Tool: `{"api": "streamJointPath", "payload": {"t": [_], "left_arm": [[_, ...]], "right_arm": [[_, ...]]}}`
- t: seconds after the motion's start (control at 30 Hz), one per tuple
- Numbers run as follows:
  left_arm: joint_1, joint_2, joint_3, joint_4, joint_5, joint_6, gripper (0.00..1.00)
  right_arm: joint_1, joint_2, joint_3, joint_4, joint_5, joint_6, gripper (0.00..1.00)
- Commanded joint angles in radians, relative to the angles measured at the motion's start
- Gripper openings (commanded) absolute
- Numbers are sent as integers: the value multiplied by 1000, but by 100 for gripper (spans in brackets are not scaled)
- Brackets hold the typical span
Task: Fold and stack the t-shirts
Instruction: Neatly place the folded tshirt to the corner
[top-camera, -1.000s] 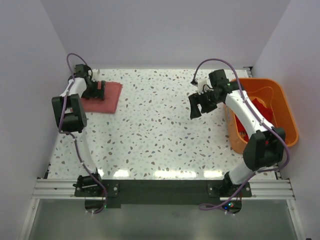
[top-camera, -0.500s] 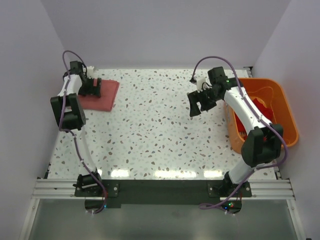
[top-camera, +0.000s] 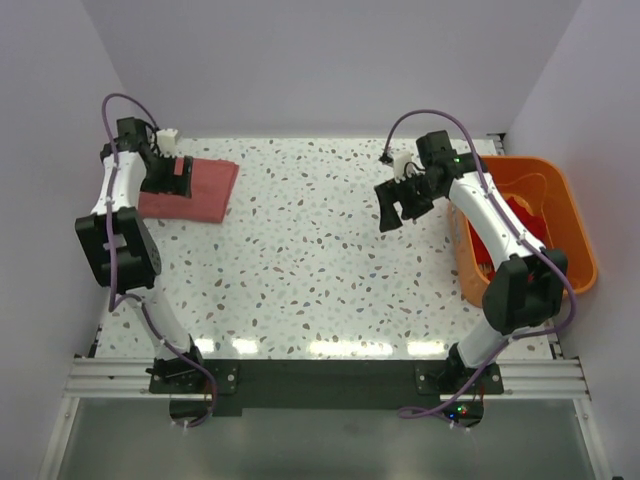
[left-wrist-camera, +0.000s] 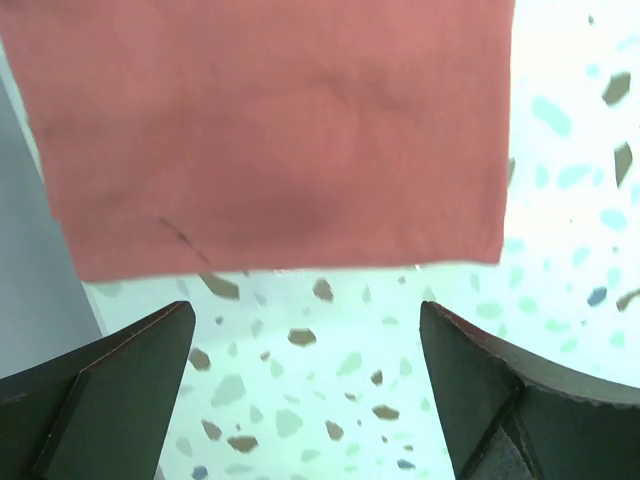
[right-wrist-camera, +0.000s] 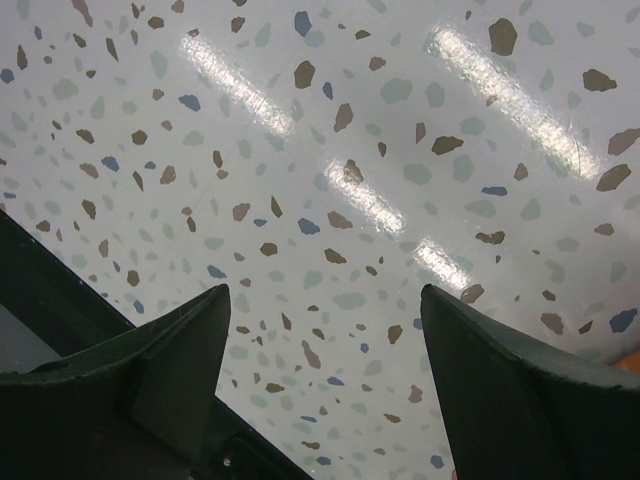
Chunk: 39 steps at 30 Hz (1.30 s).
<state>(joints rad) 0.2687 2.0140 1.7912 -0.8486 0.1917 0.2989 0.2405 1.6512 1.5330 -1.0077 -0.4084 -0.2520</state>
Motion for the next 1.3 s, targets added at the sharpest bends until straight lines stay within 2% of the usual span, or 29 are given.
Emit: {"api": "streamJointPath", "payload": {"t": [0.0, 0.2, 0.37, 0.73, 1.03, 1.27], "left_arm": [[12, -58, -139, -17, 25, 32, 100], [10, -69, -312, 48, 19, 16, 100], [10, -15, -342, 144, -28, -33, 100], [-6, 213, -173, 252, -12, -136, 100], [-13, 290, -95, 304, 114, -328, 100], [-19, 413, 112, 230, 66, -226, 100]], "right_arm": [[-4, -31, 4, -6, -9, -20, 80], [-3, -57, -13, -11, 2, -30, 83], [-3, -68, -39, -5, 8, -35, 85], [-6, -50, -53, 11, 5, -27, 86], [-13, -33, -51, 12, 8, -29, 86], [-13, -7, -21, 9, 2, -15, 86]]}}
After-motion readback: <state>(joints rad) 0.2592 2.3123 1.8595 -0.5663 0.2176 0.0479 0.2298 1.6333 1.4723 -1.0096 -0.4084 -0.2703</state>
